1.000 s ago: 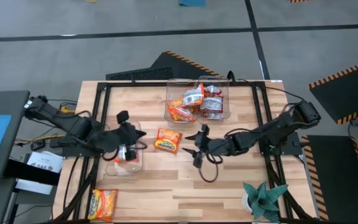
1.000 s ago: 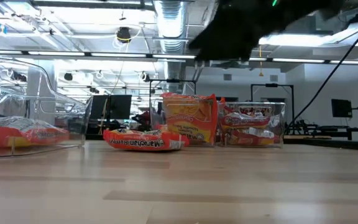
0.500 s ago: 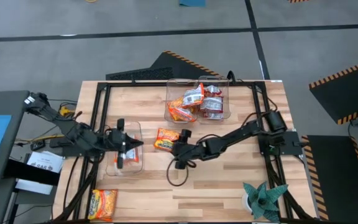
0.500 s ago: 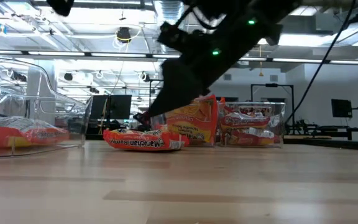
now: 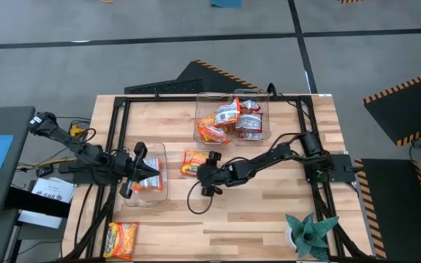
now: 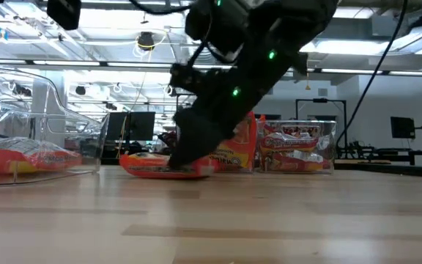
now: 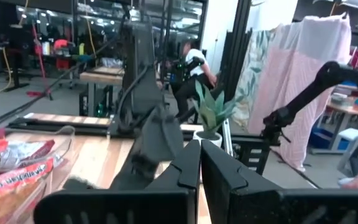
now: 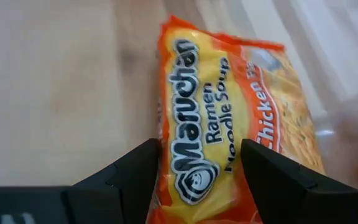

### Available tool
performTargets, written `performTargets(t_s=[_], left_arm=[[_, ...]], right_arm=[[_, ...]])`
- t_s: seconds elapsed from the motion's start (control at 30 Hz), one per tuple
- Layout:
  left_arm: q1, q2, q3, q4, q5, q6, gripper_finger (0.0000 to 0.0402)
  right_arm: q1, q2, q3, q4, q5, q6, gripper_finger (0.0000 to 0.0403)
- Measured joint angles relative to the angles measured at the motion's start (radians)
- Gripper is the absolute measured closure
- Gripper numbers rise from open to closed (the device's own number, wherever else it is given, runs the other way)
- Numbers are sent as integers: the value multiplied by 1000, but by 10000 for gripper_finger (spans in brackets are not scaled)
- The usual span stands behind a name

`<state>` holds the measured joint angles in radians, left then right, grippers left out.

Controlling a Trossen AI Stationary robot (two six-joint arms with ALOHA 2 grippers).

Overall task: Sort Maruchan noodles
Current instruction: Put the orange noodle pack into the bottom left transparent bin

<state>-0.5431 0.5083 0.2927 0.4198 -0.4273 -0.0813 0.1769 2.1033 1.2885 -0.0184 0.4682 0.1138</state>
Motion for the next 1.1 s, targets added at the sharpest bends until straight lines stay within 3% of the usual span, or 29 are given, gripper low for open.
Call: performTargets(t_s=[0.2,0.27,0.43,0.77,1.1], left_arm=[[-5,-14,5,30,0,39,401],[-5,-13,5,53,0,51,401],[-5,-13,5,131,0,74,401],[-6,-14,5,184,0,43,401],[-6,-14,5,175,1,49,402]], right_arm=[[-17,10,2,-56,13,35,174],[-16,9,3,-70,24,49,215],[3,7,3,-75,52,62,377],[67,-22,67,44,3,-10,396],[100,-23,199,15,-20,-131,397]])
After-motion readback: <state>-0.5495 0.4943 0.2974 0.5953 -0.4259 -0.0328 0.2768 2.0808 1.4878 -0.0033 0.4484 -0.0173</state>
